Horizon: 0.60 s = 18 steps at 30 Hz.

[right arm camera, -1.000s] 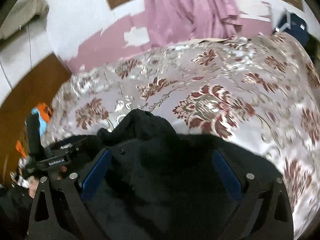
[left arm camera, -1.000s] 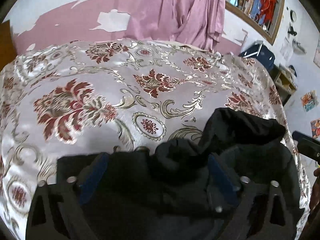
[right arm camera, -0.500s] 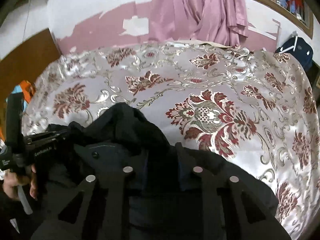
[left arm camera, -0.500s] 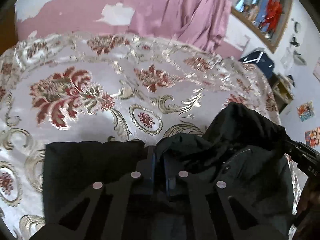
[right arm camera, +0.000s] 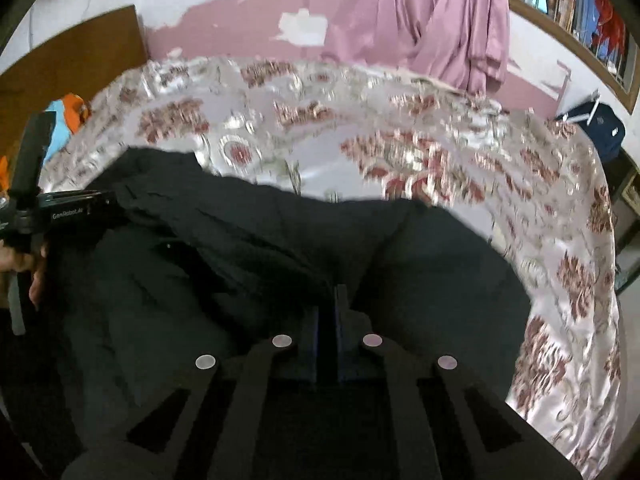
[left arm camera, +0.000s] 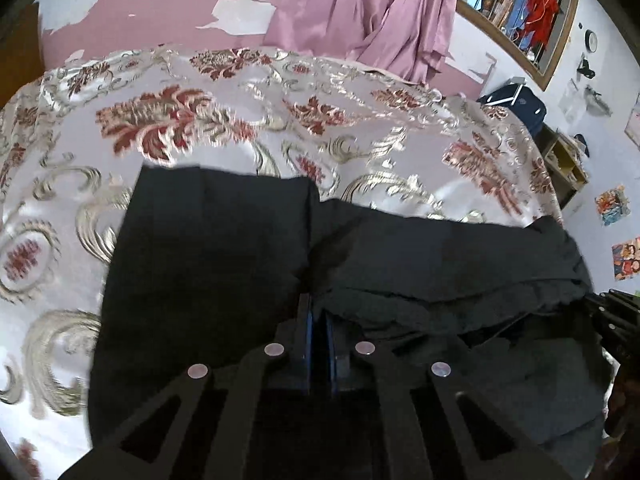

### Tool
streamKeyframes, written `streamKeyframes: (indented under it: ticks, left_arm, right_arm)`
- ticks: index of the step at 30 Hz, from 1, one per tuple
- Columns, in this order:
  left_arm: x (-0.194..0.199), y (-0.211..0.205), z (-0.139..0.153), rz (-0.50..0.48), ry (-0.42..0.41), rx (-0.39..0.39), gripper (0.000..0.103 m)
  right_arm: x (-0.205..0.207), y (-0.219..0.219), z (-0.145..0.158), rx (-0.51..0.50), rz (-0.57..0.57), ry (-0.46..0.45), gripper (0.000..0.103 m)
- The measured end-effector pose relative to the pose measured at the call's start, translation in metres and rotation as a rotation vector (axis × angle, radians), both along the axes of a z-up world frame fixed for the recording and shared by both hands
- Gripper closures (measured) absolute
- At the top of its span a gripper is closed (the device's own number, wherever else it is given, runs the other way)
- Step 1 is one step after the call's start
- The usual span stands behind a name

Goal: Fold large clothes
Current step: 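Carry the held hem over the jacket toward the collar with both grippers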

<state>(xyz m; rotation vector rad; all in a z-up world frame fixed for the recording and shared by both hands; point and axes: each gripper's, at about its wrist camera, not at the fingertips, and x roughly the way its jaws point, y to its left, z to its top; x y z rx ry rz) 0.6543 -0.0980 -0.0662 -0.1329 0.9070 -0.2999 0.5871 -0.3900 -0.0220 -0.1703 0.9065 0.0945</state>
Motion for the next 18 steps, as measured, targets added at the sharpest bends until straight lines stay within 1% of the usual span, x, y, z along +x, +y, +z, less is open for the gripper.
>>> streamKeyframes:
  ticks: [1, 3, 5, 8, 11, 12, 13, 14, 15, 16, 17, 18]
  left_arm:
    - [0.001, -0.001, -0.005, -0.008, 0.002, 0.009, 0.096]
    - [0.005, -0.002, -0.015, -0.018, 0.019, 0.012, 0.096]
    - [0.009, -0.001, -0.02, -0.017, 0.029, -0.007, 0.095]
    - [0.012, 0.003, -0.027, -0.019, 0.042, -0.05, 0.094]
    - [0.009, 0.009, -0.022, -0.024, 0.049, -0.1, 0.094]
    - [0.009, 0.01, -0.02, -0.028, 0.06, -0.108, 0.092]
    - [0.007, 0.012, -0.015, -0.027, 0.09, -0.106, 0.089]
    - [0.005, 0.013, -0.011, -0.024, 0.105, -0.1, 0.088]
    - [0.0, 0.015, -0.003, -0.023, 0.112, -0.09, 0.086]
    - [-0.005, 0.018, 0.005, -0.022, 0.101, -0.088, 0.082]
    - [-0.009, 0.021, 0.013, -0.023, 0.081, -0.091, 0.08]
    - [-0.012, 0.023, 0.022, -0.029, 0.05, -0.097, 0.077]
  right_arm:
    - [0.004, -0.002, -0.009, 0.001, -0.005, 0.013, 0.098]
    - [0.009, -0.007, -0.026, 0.039, -0.009, 0.037, 0.098]
    - [0.012, -0.013, -0.036, 0.092, -0.021, 0.026, 0.098]
    - [0.015, -0.013, -0.043, 0.109, -0.027, 0.013, 0.098]
    - [0.009, -0.013, -0.044, 0.134, -0.019, -0.018, 0.098]
    - [0.005, -0.014, -0.041, 0.154, -0.008, -0.038, 0.096]
    - [0.0, -0.016, -0.034, 0.181, 0.013, -0.063, 0.096]
    - [-0.006, -0.018, -0.026, 0.2, 0.03, -0.089, 0.093]
    - [-0.013, -0.02, -0.018, 0.203, 0.041, -0.114, 0.082]
    - [-0.021, -0.021, -0.007, 0.2, 0.053, -0.149, 0.072]
    - [-0.027, -0.023, 0.002, 0.205, 0.063, -0.177, 0.051]
    - [-0.031, -0.024, 0.012, 0.218, 0.076, -0.207, 0.043]
